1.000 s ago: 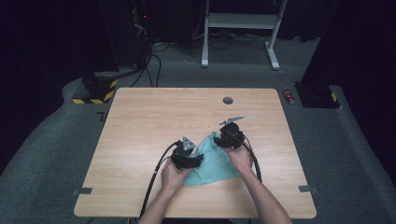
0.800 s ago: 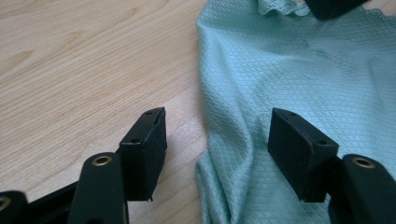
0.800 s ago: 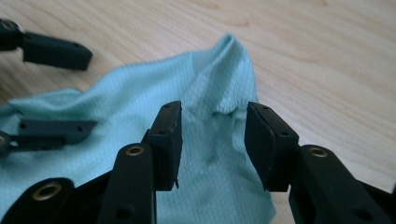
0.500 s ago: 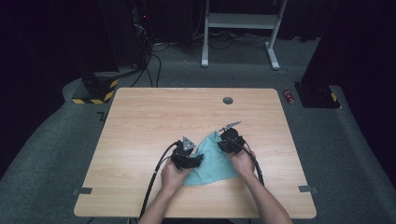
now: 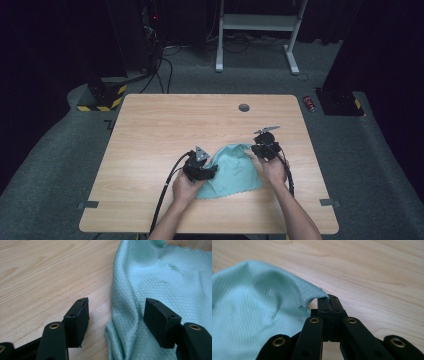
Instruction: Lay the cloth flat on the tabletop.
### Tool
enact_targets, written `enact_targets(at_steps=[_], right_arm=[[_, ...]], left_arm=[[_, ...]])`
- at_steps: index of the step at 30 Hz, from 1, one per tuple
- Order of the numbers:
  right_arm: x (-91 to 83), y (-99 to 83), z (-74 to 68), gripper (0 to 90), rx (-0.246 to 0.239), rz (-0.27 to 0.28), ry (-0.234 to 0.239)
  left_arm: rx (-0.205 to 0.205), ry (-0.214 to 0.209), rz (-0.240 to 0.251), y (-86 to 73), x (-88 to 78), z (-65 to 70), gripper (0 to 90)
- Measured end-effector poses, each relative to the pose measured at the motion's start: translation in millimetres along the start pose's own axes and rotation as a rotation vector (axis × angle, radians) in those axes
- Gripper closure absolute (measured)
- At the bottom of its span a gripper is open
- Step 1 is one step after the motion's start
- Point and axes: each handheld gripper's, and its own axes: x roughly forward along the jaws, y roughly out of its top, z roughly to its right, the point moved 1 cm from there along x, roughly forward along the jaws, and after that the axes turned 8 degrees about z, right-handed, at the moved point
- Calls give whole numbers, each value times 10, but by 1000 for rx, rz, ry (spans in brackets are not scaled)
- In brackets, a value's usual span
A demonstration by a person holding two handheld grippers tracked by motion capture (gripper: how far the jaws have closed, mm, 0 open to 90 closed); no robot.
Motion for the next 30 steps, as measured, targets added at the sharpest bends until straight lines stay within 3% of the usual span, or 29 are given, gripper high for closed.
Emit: enact_targets(at_steps=[2, 5, 7, 9, 13, 15, 18, 20, 21, 24, 27, 30], right_arm=[[0, 29, 8, 896, 14, 20, 7], [19, 105, -39, 894, -13, 29, -4], [18, 178, -90, 800, -14, 63, -4], [36, 204, -119, 732, -12, 56, -10], [-22, 170, -145, 702, -40, 81, -29], [-92, 154, -119, 683, -47, 104, -53], [-188, 133, 0, 677, -6, 123, -63], [-207, 96, 53, 671, 5, 105, -48], [-191, 43, 58, 663, 0, 70, -32], [-126, -61, 17, 642, -33, 20, -23], [-13, -141, -26, 627, -16, 1, 9], [93, -169, -103, 623, -31, -45, 30]], left_arm=[[-1, 0, 0, 0, 0, 1, 372], [0, 1, -1, 0, 0, 0, 370], [-1, 0, 0, 0, 0, 1, 370], [0, 0, 0, 0, 0, 0, 370], [0, 1, 0, 0, 0, 0, 370], [0, 1, 0, 0, 0, 0, 370], [0, 0, -1, 0, 0, -1, 370], [0, 1, -1, 0, 0, -1, 370], [0, 1, -1, 0, 0, -1, 370], [-2, 0, 0, 0, 1, 1, 369], [-2, 0, 0, 0, 1, 0, 370], [-2, 0, 0, 0, 1, 0, 370]])
